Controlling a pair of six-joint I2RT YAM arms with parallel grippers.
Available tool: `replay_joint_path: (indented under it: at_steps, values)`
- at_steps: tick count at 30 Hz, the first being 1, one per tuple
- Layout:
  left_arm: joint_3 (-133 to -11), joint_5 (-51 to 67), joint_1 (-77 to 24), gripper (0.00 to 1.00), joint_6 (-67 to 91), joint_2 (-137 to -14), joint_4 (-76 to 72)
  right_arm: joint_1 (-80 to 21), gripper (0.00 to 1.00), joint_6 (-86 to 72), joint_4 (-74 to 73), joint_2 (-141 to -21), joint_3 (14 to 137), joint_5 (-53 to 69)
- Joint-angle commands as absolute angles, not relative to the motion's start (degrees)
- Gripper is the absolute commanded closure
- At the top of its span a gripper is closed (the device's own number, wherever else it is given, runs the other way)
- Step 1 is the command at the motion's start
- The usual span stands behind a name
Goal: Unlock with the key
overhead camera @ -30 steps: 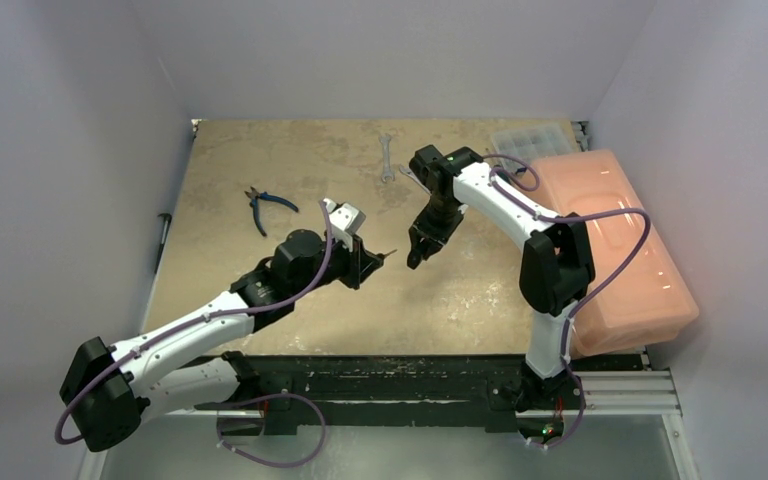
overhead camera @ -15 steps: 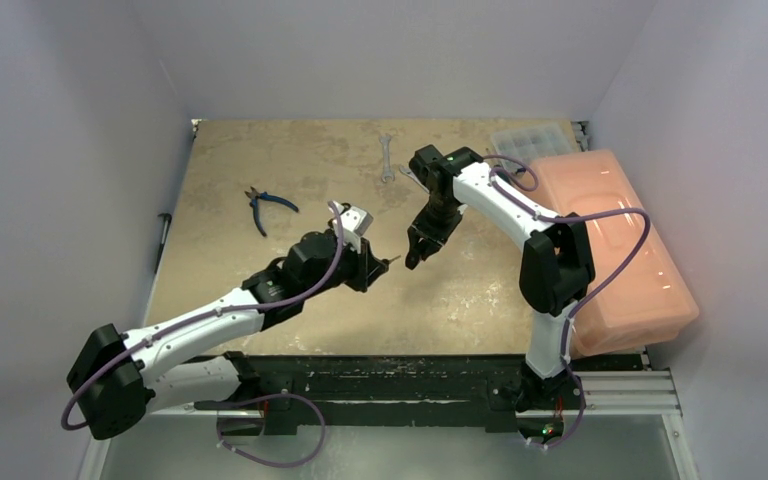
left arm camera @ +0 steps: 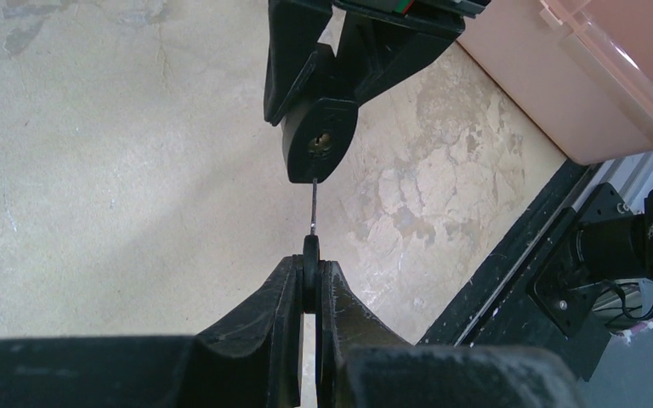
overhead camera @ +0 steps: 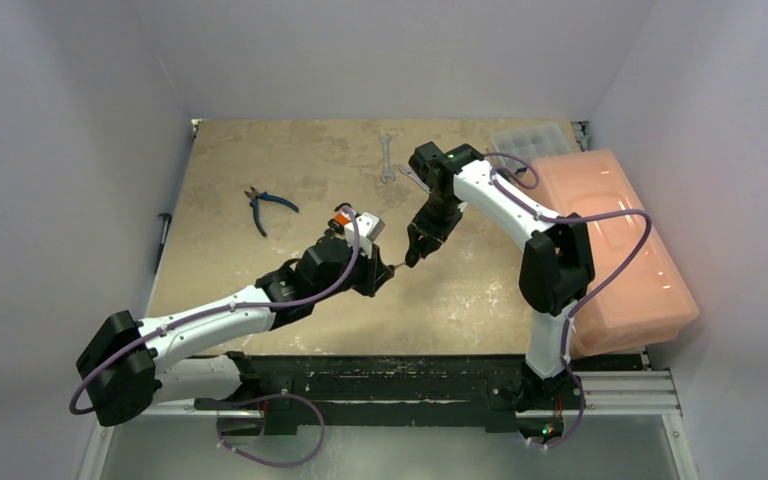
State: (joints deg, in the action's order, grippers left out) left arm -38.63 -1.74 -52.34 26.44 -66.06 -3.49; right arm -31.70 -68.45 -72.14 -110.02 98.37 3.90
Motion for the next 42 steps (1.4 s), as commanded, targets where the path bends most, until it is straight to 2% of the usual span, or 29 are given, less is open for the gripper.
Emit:
replay_joint_path:
  at_steps: [1, 42]
  values:
    - [-41.4, -3.6, -53.5, 1.00, 27.0, -67.0, -7.8, -31.5, 1.00, -69.7, -74.0, -109.4, 101.1, 3.7]
    - [-44.2, -7.2, -55.2, 1.00, 24.7, -72.8, -12.2, -31.9, 1.00, -68.6, -72.8, -110.0, 100.3, 6.3]
